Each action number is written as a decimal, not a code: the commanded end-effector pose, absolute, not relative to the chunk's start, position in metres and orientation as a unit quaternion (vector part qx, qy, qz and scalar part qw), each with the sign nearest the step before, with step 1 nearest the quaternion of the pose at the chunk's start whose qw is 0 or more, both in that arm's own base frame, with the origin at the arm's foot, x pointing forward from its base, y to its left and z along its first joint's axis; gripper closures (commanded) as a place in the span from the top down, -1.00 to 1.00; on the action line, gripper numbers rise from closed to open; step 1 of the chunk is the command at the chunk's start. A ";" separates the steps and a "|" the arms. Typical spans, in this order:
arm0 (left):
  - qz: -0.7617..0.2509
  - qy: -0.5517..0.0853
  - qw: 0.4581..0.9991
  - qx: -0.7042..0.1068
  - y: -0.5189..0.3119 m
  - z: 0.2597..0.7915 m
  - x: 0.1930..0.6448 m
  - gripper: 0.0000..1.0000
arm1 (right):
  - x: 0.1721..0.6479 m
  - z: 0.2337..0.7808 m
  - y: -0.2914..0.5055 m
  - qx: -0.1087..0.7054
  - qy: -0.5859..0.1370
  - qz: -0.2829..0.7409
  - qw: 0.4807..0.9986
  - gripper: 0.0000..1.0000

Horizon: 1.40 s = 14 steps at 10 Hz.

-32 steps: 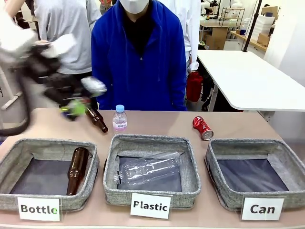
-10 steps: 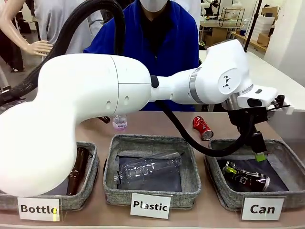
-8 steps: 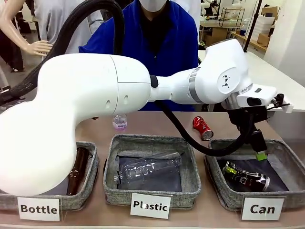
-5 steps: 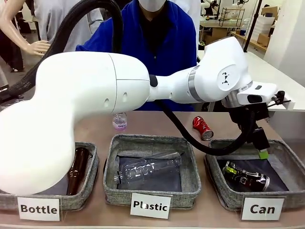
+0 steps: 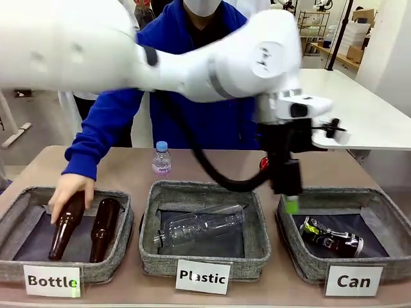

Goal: Sort the can waste into the basket.
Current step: Pick up the can waste from the table and place it in the right Fabric basket.

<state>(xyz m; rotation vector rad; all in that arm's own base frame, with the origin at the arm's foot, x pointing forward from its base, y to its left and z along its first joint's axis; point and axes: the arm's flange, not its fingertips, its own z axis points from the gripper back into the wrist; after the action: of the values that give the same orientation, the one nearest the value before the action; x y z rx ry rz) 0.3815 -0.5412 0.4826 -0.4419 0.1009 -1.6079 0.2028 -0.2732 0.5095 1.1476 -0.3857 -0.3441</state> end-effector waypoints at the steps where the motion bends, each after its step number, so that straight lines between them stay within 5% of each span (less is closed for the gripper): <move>1: -0.711 -0.021 0.676 -0.192 -0.477 0.483 0.340 1.00 | 0.211 0.511 -0.217 0.508 -0.148 -0.107 0.842 1.00; 10: -0.689 -0.095 0.687 -0.209 -0.454 0.495 0.360 1.00 | 0.217 0.501 -0.185 0.473 -0.092 -0.092 0.871 1.00; 14: -0.552 -0.139 0.764 -0.303 -0.316 0.528 0.385 1.00 | 0.231 0.497 -0.116 0.471 -0.062 -0.053 0.879 1.00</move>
<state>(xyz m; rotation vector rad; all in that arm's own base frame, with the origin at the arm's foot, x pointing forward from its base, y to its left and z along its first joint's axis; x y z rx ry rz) 0.3992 -0.3727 0.5276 -0.5745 -0.2453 -1.3017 0.2248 -0.1448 0.4977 0.9912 -0.1504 -0.1108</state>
